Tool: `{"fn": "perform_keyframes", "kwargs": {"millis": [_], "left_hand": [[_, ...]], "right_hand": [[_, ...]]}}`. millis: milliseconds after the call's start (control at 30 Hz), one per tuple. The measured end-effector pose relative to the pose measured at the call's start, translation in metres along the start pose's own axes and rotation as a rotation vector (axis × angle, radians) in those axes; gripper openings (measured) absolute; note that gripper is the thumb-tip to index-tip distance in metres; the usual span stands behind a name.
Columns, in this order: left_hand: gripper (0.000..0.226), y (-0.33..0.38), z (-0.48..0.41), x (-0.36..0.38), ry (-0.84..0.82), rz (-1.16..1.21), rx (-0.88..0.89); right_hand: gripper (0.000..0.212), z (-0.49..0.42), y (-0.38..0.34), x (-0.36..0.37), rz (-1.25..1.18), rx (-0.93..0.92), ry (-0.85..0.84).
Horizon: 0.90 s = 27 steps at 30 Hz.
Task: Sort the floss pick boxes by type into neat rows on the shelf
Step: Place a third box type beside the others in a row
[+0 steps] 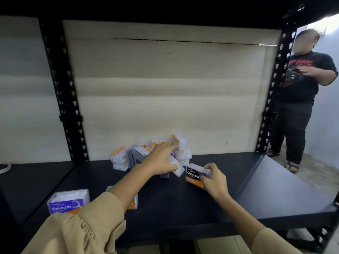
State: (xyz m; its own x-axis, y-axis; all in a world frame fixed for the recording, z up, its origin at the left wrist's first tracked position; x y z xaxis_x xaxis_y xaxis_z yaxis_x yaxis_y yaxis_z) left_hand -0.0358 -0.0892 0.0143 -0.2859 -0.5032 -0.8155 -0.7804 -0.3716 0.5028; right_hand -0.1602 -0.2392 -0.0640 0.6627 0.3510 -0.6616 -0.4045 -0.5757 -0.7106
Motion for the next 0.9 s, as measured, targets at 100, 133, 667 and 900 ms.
{"fn": "perform_keyframes", "kwargs": {"millis": [100, 133, 667, 900], "left_hand": [[0.063, 0.007, 0.018, 0.015, -0.093, -0.131, 0.034], [0.064, 0.011, 0.024, 0.023, -0.128, -0.189, 0.053], [0.053, 0.036, 0.052, 0.065, -0.185, 0.237, -0.015], [0.048, -0.006, 0.041, 0.037, -0.077, 0.348, -0.166]], "right_hand": [[0.021, 0.004, 0.009, -0.006, -0.007, 0.022, -0.016], [0.021, 0.005, 0.01, -0.007, -0.008, 0.019, -0.022], [0.016, 0.036, -0.017, -0.012, -0.139, -0.152, -0.047], [0.038, 0.047, -0.022, 0.008, 0.224, -0.329, -0.239]]}}
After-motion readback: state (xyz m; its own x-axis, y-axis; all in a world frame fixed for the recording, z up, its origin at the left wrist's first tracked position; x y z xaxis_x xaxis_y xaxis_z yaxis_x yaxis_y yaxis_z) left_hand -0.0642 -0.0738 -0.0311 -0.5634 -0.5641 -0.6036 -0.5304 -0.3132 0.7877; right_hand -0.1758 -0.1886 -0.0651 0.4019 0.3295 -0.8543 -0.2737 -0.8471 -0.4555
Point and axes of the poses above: each hand's wrist, its own z-axis away from the middle knuckle, its own x-axis out of the palm, y = z × x, the point moved 5 cm from there along -z, towards the middle knuckle, and after that the axes turned 11 degrees about z, right-handed, at the moved point
